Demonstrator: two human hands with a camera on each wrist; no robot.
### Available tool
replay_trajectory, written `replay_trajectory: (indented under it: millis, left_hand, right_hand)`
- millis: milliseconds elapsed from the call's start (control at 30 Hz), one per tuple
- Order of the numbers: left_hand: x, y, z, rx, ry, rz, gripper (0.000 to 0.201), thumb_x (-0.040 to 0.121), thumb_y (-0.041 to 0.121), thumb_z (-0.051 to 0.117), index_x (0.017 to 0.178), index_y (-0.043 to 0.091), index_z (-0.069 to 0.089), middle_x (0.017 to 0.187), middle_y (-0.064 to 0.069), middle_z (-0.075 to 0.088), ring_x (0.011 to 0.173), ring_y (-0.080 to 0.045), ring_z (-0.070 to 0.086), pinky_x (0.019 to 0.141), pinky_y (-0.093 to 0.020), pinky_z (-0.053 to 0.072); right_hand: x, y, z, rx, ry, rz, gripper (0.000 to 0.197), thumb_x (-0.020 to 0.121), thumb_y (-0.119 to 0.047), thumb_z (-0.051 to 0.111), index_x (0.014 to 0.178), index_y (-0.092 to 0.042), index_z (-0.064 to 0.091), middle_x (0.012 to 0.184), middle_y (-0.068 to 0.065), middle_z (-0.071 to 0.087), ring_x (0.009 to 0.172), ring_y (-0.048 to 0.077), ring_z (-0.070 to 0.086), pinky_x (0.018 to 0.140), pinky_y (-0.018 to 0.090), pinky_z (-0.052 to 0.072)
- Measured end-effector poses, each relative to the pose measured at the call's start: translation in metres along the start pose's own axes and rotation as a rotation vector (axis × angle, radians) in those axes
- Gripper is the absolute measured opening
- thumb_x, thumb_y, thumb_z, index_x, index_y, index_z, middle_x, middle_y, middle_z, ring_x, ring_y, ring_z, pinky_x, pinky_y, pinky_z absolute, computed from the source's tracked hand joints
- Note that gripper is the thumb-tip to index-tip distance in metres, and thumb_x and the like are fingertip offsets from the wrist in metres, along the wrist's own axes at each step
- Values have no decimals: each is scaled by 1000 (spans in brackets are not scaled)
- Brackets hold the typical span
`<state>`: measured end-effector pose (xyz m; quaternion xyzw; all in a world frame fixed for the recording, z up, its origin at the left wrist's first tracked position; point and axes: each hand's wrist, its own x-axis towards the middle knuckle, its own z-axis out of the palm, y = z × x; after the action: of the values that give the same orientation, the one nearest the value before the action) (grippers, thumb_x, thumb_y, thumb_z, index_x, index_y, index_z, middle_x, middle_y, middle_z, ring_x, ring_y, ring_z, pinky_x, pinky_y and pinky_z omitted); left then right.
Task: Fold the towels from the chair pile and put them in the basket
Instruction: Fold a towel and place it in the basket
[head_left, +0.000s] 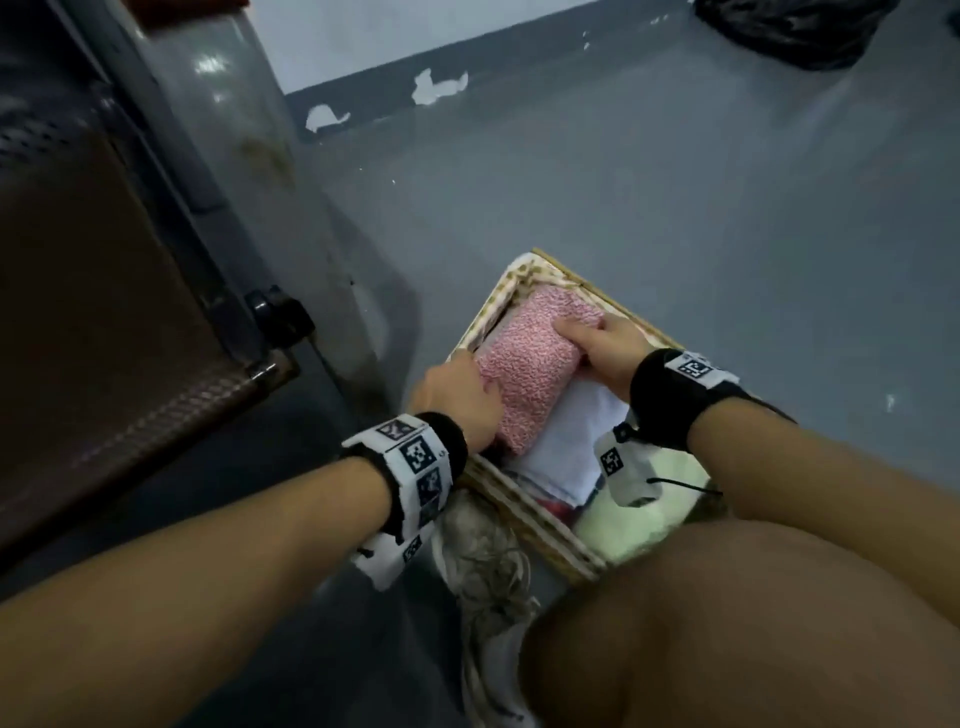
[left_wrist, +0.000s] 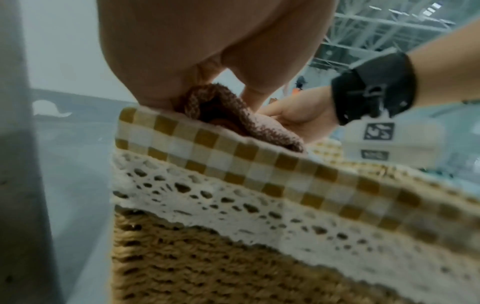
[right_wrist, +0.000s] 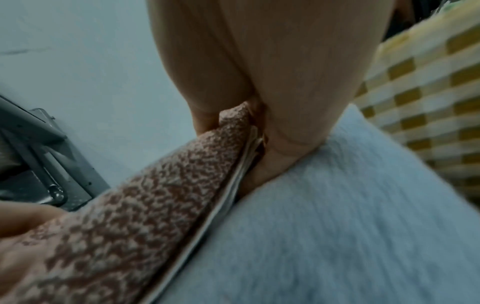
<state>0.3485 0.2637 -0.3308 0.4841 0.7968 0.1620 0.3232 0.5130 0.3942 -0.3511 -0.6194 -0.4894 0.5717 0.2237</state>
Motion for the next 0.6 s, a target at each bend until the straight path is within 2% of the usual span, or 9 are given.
replay_trajectory:
  millis: [100, 233, 300, 367, 433, 467, 533, 567, 600]
  left_hand:
    - [2, 1, 10, 224, 21, 54, 33, 100, 32, 47, 123, 8, 47, 121, -17, 63, 110, -39, 62, 87, -44, 50]
    - [7, 3, 17, 366, -72, 22, 39, 99, 24, 49, 133, 6, 42, 131, -15, 59, 119, -35, 59, 93, -42, 49]
    - [6, 6, 14, 359, -91, -5, 41, 97, 24, 51, 133, 6, 43, 132, -15, 58, 119, -34, 59, 93, -41, 49]
    - [5, 9, 8, 276, -96, -5, 41, 95, 26, 52, 130, 6, 46, 129, -16, 59, 116, -35, 60, 91, -41, 50]
    - [1, 9, -3, 215, -109, 22, 39, 91, 30, 54, 123, 8, 49, 124, -16, 61, 110, -36, 61, 83, -38, 50]
    - [-1, 9, -10, 207, -114, 43, 38, 90, 33, 54, 120, 10, 50, 121, -16, 62, 106, -37, 62, 79, -36, 49]
    - [-8, 8, -31, 202, -118, 81, 37, 88, 38, 54, 116, 13, 52, 115, -15, 63, 100, -37, 62, 78, -36, 52]
    - [-12, 6, -45, 198, -122, 98, 37, 88, 40, 53, 115, 16, 54, 112, -13, 63, 97, -36, 62, 80, -38, 54]
    - [-16, 5, -61, 196, -120, 117, 35, 87, 42, 53, 113, 18, 56, 110, -10, 64, 95, -34, 62, 82, -39, 55]
  right_hand:
    - [14, 7, 9, -146, 4, -26, 41, 86, -32, 77, 119, -7, 69, 115, 8, 72, 106, 27, 69, 98, 43, 54]
    - [23, 15, 22, -391, 9, -37, 41, 86, -42, 74, 114, -13, 72, 115, 5, 72, 105, 25, 65, 98, 37, 51]
    - [23, 11, 27, -439, 19, 0, 46, 85, -46, 73, 115, -12, 71, 115, 8, 71, 104, 27, 65, 97, 38, 52]
    - [19, -1, 29, -430, 1, 56, 62, 83, -46, 73, 129, -6, 62, 124, 12, 67, 110, 30, 64, 100, 43, 52]
    - [12, -17, 30, -405, -39, 112, 68, 81, -42, 73, 134, -2, 55, 124, 15, 65, 111, 33, 64, 98, 45, 53]
    - [7, -26, 30, -415, -43, 119, 59, 81, -40, 73, 125, -2, 59, 114, 13, 67, 103, 31, 67, 92, 42, 57]
    - [-11, -50, 29, -525, -50, 71, 28, 84, -37, 71, 95, -12, 64, 93, 6, 64, 83, 22, 66, 69, 28, 58]
    - [-22, -64, 31, -607, -68, 20, 22, 86, -38, 69, 87, -17, 63, 94, 3, 63, 84, 21, 65, 67, 25, 55]
    - [-35, -80, 33, -697, -90, -35, 20, 88, -40, 66, 87, -20, 63, 101, 2, 62, 94, 23, 64, 73, 25, 52]
